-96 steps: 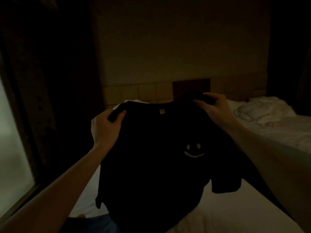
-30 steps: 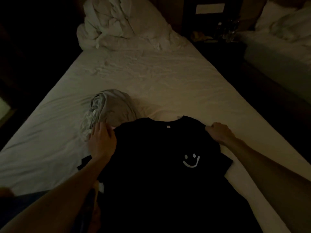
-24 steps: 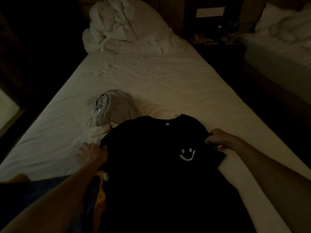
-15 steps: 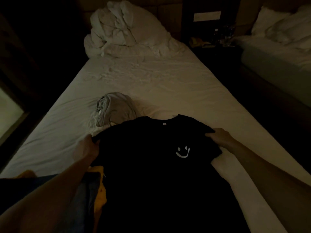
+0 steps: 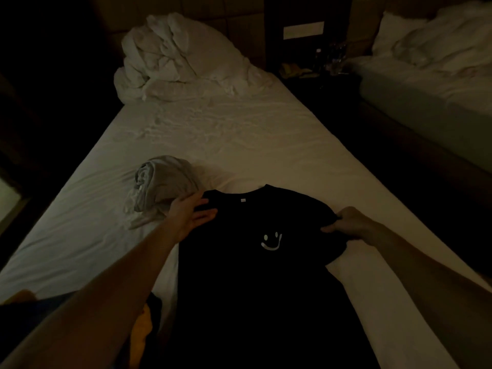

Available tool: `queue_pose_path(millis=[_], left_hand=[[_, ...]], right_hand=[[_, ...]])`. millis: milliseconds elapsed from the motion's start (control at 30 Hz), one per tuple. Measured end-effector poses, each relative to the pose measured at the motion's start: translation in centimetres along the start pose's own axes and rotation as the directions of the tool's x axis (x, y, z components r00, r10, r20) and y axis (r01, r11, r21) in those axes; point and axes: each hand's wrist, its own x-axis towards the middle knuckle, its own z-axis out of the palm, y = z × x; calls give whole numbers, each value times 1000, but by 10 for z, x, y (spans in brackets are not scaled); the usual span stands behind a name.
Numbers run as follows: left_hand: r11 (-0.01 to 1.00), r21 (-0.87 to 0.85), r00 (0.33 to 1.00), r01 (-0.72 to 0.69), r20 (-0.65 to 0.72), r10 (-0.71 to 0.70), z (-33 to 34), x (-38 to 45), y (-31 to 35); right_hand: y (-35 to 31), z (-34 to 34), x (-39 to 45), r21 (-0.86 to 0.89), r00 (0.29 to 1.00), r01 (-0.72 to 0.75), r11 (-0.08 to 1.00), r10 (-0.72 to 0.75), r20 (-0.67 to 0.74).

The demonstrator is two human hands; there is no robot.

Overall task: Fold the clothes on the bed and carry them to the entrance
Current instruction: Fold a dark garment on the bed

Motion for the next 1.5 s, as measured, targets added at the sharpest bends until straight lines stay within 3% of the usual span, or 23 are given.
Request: queue_pose_path(millis=[33, 67, 100, 133, 167, 200, 267, 333, 400, 500, 567, 667, 767, 867, 933, 1000, 1067, 1133, 1267, 1433, 1500], left_hand=[[986, 149, 996, -71, -40, 78, -3, 6, -13], [894, 418, 977, -160, -60, 203, -10, 11, -24], [684, 689, 943, -241, -1, 333, -20, 15, -38], [430, 851, 914, -302, 130, 386, -30, 18, -51], [218, 913, 900, -346, 258, 351, -40, 16, -64], [73, 926, 904, -371, 342, 255, -49, 14, -75], [-64, 900, 894, -432, 437, 104, -59, 12, -96], [-132, 873, 872, -469, 481, 88, -66, 15, -112], [-140, 857, 852, -496, 511, 115, -71, 18, -120], [-188, 837, 835, -515, 538, 110, -79, 22, -122], [-215, 836, 841, -506, 533, 94, -79, 18, -121], [-176, 838, 839, -517, 537, 93, -79, 4, -122], [-161, 839, 829, -520, 540, 141, -84, -11, -129], [-44, 855, 843, -517, 518, 145, -92, -21, -133], [83, 869, 868, -489, 474, 146, -95, -33, -134], [133, 912, 915, -387, 363, 176, -91, -55, -138], [149, 958, 953, -244, 209, 218, -84, -81, -144], [131, 979, 957, -156, 117, 264, -79, -108, -150], [367, 918, 985, -150, 104, 140, -82, -152, -163], [346, 924, 962, -162, 226, -154, -88, -201, -166], [265, 949, 946, -170, 232, -226, -86, -224, -168]], right_hand=[[0, 1, -2, 21, 1000, 15, 1000, -14, -21], [2, 2, -3, 53, 999, 36, 998, -34, -40], [3, 2, -4, 85, 998, 56, 995, -52, -45], [4, 1, -5, 118, 996, 80, 990, -74, -50], [3, -1, -6, 137, 993, 103, 985, -96, -63], [2, -2, -6, 152, 990, 122, 981, -109, -88], [-4, -2, -3, 204, 980, 145, 968, -113, -162], [-19, 4, 2, 287, 964, 152, 946, -77, -256], [-43, 15, 14, 361, 951, 133, 923, -16, -310], [-95, 47, 25, 475, 966, 76, 877, 54, -254], [-130, 80, 29, 587, 988, 50, 808, 46, -147], [-167, 139, 16, 673, 989, -62, 737, -45, 141], [-174, 173, 6, 590, 954, -85, 803, -106, 282], [-158, 160, -1, 516, 984, -4, 856, -89, 155], [-134, 142, -14, 294, 994, 97, 951, -110, 28], [-102, 128, -36, -77, 980, 189, 979, -193, -50], [-61, 124, -61, -321, 984, 155, 934, -176, -36], [-19, 129, -89, -438, 998, 57, 897, -51, 24], [32, 150, -148, -446, 991, -129, 886, 93, -101], [58, 152, -202, -520, 996, -87, 850, 89, -21], [71, 150, -217, -504, 992, -21, 863, 82, 98]])
